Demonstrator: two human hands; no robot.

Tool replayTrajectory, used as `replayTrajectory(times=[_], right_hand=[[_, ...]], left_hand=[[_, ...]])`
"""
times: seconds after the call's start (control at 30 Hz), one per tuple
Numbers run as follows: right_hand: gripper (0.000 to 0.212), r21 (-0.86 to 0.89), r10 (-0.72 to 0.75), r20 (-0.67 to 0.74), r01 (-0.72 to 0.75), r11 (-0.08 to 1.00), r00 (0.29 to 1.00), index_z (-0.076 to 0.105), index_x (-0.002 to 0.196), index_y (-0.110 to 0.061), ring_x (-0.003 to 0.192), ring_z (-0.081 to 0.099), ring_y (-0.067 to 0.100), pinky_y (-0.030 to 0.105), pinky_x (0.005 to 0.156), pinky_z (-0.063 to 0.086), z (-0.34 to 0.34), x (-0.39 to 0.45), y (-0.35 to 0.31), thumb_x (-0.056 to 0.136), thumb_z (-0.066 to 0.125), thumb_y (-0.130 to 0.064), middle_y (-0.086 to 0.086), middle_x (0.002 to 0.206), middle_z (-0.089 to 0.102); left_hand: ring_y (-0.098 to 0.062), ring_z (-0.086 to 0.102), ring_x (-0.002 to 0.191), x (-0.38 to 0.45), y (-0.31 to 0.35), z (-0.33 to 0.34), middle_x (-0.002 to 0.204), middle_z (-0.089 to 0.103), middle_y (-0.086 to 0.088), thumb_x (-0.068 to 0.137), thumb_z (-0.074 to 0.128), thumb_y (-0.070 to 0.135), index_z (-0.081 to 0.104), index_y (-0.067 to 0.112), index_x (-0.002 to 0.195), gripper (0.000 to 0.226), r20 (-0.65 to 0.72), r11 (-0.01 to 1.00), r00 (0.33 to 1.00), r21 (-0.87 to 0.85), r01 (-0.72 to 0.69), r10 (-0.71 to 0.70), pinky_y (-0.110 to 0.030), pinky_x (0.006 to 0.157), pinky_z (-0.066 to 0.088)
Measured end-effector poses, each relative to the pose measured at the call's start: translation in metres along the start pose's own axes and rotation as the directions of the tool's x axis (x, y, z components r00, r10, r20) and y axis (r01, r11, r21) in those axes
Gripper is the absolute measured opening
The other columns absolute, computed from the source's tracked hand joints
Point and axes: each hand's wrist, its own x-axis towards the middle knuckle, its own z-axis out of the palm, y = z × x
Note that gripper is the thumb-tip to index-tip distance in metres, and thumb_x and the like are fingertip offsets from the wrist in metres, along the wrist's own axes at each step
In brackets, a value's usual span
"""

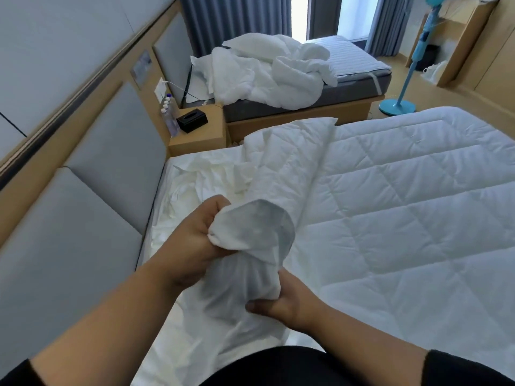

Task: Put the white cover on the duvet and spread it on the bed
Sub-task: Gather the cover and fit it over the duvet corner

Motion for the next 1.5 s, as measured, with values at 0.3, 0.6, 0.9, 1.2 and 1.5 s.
replayTrajectory(times=[0.3,0.6,0.9,1.2,1.5], right_hand=[[0.02,-0.142,-0.189,-0.245,0.158,0.977,0.951,0.06,0.084,-0.009,0.079,0.06,0.009,0.03,0.067,0.043,-0.041,0.02,-0.025,0.069,0.053,-0.021,0.001,0.085,0.069],[0.024,-0.709,-0.009,0.208,0.157,0.687,0.978,0.067,0.101,-0.019,0.096,0.062,0.029,0.038,0.085,0.05,-0.034,0.054,-0.026,0.092,0.05,-0.034,0.008,0.103,0.07],[0.037,-0.276,0.019,0.084,0.005,0.961,0.996,0.043,0.104,-0.033,0.086,0.053,0.011,0.019,0.066,0.037,-0.006,0.036,0.003,0.082,0.072,-0.026,-0.013,0.094,0.055],[0.083,0.463,0.792,-0.359,-0.642,0.611,0.494,0.037,0.15,-0.016,0.136,0.045,0.031,0.041,0.108,0.038,0.063,-0.028,0.149,0.088,0.06,-0.066,0.012,0.154,0.041],[0.029,0.556,0.693,-0.629,-0.419,0.718,0.352,0.057,0.118,-0.014,0.117,0.056,0.027,0.042,0.103,0.045,0.201,-0.009,0.133,0.096,0.054,-0.034,0.003,0.127,0.057]], left_hand=[[0.0,0.049,0.13,0.011,0.057,-0.027,0.137,0.05,0.027,0.059,0.082,0.062,0.04,0.055,0.137,0.089,-0.049,0.821,0.997,0.566,0.075,-0.058,-0.048,0.11,0.042],[-0.035,0.044,0.138,0.015,0.072,0.048,0.142,0.055,-0.008,0.069,0.077,0.022,0.062,0.02,0.13,0.062,0.491,-0.109,0.864,0.87,-0.481,0.111,-0.057,0.117,0.025],[-0.022,0.057,0.091,0.012,-0.017,0.002,0.098,0.058,0.003,0.091,0.048,0.029,0.046,0.024,0.102,0.013,0.021,-0.276,0.901,0.949,-0.155,-0.433,-0.033,0.075,0.04],[-0.013,0.049,0.066,-0.007,-0.047,-0.098,0.076,0.052,0.006,0.088,0.048,0.034,0.035,0.025,0.078,0.019,0.116,-0.126,0.966,0.981,-0.148,-0.23,-0.031,0.057,0.041],[-0.014,0.05,0.066,-0.039,-0.071,-0.144,0.075,0.053,0.004,0.087,0.053,0.035,0.037,0.024,0.08,0.021,0.276,-0.058,0.923,0.952,-0.302,-0.268,-0.031,0.057,0.04]])
